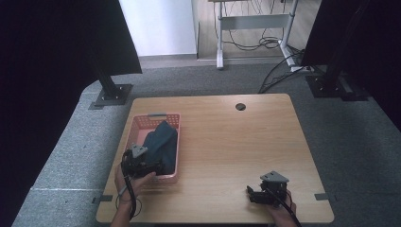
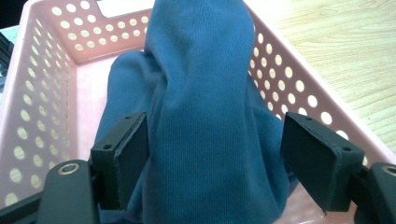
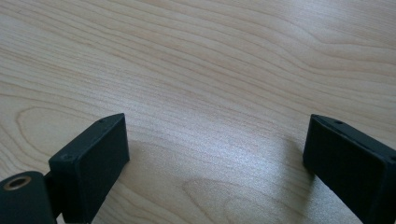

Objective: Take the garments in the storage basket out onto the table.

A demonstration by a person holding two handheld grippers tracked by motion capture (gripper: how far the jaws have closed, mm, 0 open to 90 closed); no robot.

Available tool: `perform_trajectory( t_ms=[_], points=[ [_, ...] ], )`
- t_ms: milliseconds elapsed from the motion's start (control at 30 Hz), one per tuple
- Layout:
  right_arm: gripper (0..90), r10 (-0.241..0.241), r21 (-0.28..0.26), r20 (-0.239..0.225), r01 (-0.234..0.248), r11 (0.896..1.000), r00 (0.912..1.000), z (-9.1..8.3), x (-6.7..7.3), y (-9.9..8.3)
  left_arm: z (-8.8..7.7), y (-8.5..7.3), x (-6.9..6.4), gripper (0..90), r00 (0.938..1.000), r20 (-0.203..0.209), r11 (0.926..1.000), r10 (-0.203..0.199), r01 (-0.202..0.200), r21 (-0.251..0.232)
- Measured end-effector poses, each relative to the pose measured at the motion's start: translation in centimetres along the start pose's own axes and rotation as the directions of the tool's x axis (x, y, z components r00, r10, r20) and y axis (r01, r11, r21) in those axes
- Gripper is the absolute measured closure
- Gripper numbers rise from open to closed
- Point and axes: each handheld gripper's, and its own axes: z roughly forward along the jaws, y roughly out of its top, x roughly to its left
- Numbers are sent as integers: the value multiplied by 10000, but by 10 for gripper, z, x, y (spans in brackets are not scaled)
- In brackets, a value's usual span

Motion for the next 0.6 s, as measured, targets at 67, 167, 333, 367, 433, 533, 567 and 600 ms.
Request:
perform_trajectory(
  t_ms=[67,167,333,367,433,533,567,600],
  points=[
    [65,-1,1,1,1,10000,10000,0,0,0,1,3,0,237,10000,13,10000,2,-2,27],
    [65,2,3,-1,-2,10000,10000,0,0,0,3,5,0,236,10000,18,10000,16,-16,40],
    [65,0,1,-2,0,10000,10000,0,0,0,5,10,2,235,10000,27,10000,-10,9,94],
    [66,-2,1,-1,2,10000,10000,0,0,0,6,10,2,236,10000,27,10000,-19,19,97],
    [65,0,1,-2,0,10000,10000,0,0,0,7,11,2,236,10000,16,9999,-15,15,144],
    [65,-1,2,-2,1,10000,10000,0,0,0,9,12,2,236,10000,40,9999,-34,33,168],
    [65,-1,2,-2,1,10000,10000,0,0,0,9,12,2,236,10000,40,9999,-34,33,168],
    [65,-2,3,-4,2,10000,10000,0,0,0,9,12,2,236,10000,52,9998,-33,32,182]
  ],
)
